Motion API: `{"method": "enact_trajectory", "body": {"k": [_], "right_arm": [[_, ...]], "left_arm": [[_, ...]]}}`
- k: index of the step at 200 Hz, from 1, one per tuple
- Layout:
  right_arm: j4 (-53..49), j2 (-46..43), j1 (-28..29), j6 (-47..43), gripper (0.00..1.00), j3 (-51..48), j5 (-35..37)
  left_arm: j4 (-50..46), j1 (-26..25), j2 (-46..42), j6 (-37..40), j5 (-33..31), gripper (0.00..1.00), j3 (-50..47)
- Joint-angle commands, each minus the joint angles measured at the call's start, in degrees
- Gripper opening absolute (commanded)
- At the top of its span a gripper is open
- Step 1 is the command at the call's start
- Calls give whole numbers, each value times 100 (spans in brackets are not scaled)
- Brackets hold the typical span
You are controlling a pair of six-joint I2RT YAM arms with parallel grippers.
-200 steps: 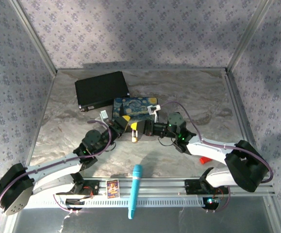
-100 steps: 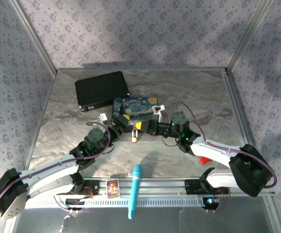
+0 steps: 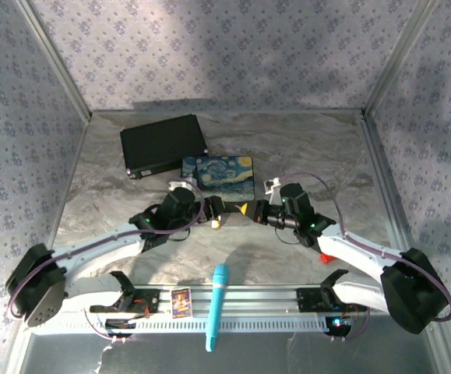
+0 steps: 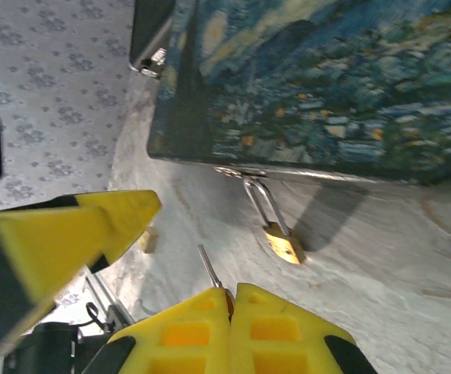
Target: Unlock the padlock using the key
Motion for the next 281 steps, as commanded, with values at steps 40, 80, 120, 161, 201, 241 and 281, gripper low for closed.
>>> {"method": "enact_trajectory", "body": {"k": [40, 80, 120, 161, 201, 241, 281], "right_arm": [[-124, -55, -43, -229, 0, -322, 186], [-90, -50, -59, -242, 0, -409, 221], [14, 56, -104, -287, 0, -529, 345], [510, 519, -167, -92, 0, -678, 326], [766, 799, -104, 52, 0, -709, 379], [870, 939, -33, 159, 0, -672, 346], [1260, 1336, -33, 953, 0, -679, -23]], "left_arm": [[1663, 65, 1048, 475, 519, 89, -403], [2010, 44, 1643, 369, 277, 78, -416], [2362, -127, 2009, 395, 10, 62, -488], [2243, -491, 2174, 335, -493, 55, -438], [2792, -526, 2419, -51, -733, 37, -751], [2687, -544, 2412, -198, -870, 23, -733], [2669, -546, 2175, -925, -889, 14, -708]]}}
